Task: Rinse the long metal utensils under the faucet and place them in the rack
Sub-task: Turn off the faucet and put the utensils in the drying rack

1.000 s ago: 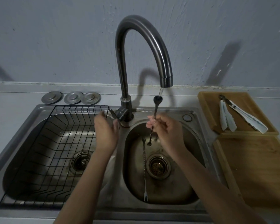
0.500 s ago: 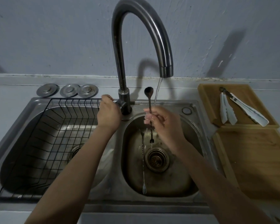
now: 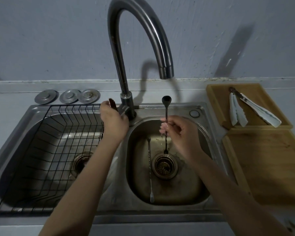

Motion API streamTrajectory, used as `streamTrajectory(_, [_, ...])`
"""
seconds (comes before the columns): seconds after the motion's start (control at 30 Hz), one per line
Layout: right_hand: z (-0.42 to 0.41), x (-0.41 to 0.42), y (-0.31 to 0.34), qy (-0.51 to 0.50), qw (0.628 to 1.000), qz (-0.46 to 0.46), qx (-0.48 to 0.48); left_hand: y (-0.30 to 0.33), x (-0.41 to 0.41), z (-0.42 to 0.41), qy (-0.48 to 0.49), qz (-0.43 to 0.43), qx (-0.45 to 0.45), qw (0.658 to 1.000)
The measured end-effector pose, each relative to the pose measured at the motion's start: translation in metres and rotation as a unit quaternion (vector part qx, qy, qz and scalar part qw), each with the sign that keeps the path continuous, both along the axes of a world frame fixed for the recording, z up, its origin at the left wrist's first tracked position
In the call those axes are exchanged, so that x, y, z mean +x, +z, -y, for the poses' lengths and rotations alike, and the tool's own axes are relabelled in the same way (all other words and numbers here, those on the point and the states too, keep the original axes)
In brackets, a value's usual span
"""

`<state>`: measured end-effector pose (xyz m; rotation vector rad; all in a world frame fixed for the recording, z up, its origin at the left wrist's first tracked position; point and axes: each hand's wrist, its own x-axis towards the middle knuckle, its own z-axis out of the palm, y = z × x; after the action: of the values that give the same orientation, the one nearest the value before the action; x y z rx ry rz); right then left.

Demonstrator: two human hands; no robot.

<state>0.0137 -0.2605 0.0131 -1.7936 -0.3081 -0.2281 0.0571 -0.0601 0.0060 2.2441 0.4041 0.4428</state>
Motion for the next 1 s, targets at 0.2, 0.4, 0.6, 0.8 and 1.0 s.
streamTrajectory(0.2, [0.018,0.001,-0.026,-0.029,0.999,-0.033,0.018,-0.053,-0.045,0.044,-0.107,0.125,0.053,0.985])
streamTrajectory(0.4, [0.028,-0.001,-0.048,-0.058,0.994,-0.086,0.021,-0.103,-0.041,0.063,-0.276,-0.327,0.051,0.902])
streamTrajectory(0.6, [0.034,-0.001,-0.060,-0.059,0.987,-0.149,0.009,-0.145,-0.030,0.069,-0.273,-0.420,0.124,0.856])
streamTrajectory(0.8, [0.037,0.002,-0.069,-0.066,0.985,-0.161,-0.008,-0.157,-0.026,0.067,-0.234,-0.409,0.098,0.877])
streamTrajectory(1.0, [0.033,-0.001,-0.071,-0.063,0.985,-0.162,0.001,-0.137,-0.027,0.066,-0.197,-0.391,0.033,0.898])
